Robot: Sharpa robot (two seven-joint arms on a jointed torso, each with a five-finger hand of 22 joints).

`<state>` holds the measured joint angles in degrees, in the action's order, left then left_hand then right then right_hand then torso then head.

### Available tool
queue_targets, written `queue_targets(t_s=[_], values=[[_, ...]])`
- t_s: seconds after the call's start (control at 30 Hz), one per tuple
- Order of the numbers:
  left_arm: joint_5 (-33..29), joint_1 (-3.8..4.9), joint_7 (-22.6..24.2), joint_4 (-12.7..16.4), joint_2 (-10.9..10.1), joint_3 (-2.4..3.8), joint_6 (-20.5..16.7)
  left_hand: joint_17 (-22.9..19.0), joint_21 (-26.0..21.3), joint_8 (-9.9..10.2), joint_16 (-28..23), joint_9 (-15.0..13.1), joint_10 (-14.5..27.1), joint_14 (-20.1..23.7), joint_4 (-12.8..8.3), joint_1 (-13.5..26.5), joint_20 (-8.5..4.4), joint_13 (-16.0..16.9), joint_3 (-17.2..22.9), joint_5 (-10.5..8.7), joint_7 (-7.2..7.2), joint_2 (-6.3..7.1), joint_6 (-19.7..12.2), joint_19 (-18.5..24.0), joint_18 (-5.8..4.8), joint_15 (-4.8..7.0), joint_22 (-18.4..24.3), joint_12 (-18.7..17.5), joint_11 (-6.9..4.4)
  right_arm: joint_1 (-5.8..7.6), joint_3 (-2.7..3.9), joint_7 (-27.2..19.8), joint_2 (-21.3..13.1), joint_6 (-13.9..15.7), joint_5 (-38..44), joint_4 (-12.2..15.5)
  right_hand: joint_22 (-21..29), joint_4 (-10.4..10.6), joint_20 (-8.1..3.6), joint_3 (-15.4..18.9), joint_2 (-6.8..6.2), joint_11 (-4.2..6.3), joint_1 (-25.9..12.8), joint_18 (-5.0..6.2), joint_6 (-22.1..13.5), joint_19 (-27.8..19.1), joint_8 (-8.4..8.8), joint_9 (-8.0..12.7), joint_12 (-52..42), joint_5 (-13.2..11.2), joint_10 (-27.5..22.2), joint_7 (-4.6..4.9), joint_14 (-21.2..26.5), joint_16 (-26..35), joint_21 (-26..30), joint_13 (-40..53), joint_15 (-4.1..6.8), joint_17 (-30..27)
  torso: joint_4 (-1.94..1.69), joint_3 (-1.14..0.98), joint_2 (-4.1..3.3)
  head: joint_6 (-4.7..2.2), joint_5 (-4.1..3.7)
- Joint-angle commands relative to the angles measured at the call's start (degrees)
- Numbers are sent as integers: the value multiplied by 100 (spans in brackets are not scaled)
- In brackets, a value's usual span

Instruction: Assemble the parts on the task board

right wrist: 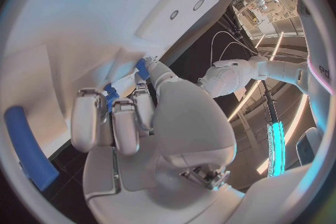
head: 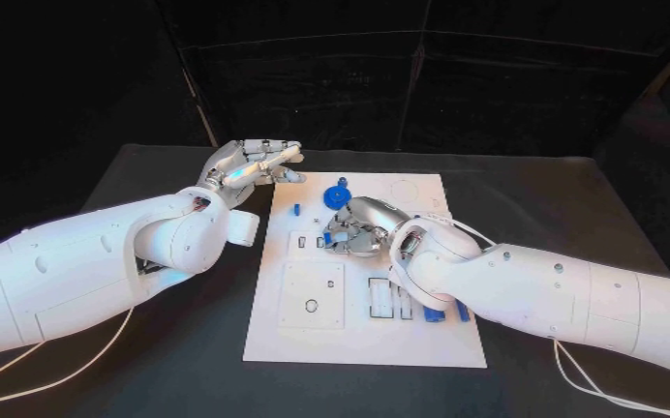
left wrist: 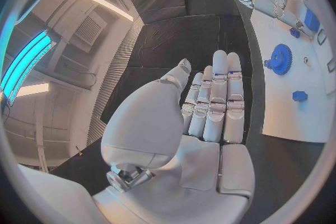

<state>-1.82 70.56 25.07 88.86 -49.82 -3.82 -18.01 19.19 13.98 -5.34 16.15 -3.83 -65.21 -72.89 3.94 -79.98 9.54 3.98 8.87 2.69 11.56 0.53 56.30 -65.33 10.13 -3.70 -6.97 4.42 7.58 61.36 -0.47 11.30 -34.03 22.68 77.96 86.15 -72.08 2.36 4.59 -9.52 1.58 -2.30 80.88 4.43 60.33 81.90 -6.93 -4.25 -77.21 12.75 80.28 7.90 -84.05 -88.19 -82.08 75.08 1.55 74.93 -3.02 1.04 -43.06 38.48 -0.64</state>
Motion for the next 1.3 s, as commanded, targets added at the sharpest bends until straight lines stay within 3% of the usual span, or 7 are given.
queue_targets(t_s=[0.03,0.53,1.03,1.3], values=[[-20,11,72,5,7,5,30,5,-24,21,-40,-7,-48,22,-18,-39,7,2,-2,8,15,-10,37,-37,20,12,9,-35,10,5,0,148,-19,-71,165,24,-5,-13,-35,-20,32,18,25,-82,157,-12,-20,-7,2,10,-4,-95,-512,-15,-17,137,40,1109,1,0,3,6,-3],[-20,11,57,-1,4,5,43,5,-24,21,-40,-7,-48,22,-18,-39,7,2,-2,8,15,-10,37,-37,20,12,9,-35,10,4,0,343,-29,-256,270,17,5,-19,-37,-30,-29,12,-29,-81,142,-16,-10,-2,52,4,-43,-87,-508,-5,-11,92,39,1088,-5,5,1,21,-9],[-20,11,49,4,1,5,50,14,-26,26,-44,-5,-45,24,-26,-38,6,0,2,8,17,-6,34,-38,19,12,9,-42,12,4,0,494,1,-346,388,29,73,-26,-2,-36,-299,-51,-207,-70,-46,-51,96,33,247,7,-208,-11,-492,30,32,-80,-9,1018,-5,4,4,41,-13],[-20,11,46,5,1,5,53,14,-26,26,-44,-5,-45,24,-26,-38,6,0,2,8,17,-6,34,-38,19,12,9,-42,12,4,0,517,6,-341,424,28,72,-25,8,-37,-352,-62,-238,-70,-72,-51,112,35,260,39,-220,2,-490,35,33,-91,-19,1009,-7,2,0,43,-11]])
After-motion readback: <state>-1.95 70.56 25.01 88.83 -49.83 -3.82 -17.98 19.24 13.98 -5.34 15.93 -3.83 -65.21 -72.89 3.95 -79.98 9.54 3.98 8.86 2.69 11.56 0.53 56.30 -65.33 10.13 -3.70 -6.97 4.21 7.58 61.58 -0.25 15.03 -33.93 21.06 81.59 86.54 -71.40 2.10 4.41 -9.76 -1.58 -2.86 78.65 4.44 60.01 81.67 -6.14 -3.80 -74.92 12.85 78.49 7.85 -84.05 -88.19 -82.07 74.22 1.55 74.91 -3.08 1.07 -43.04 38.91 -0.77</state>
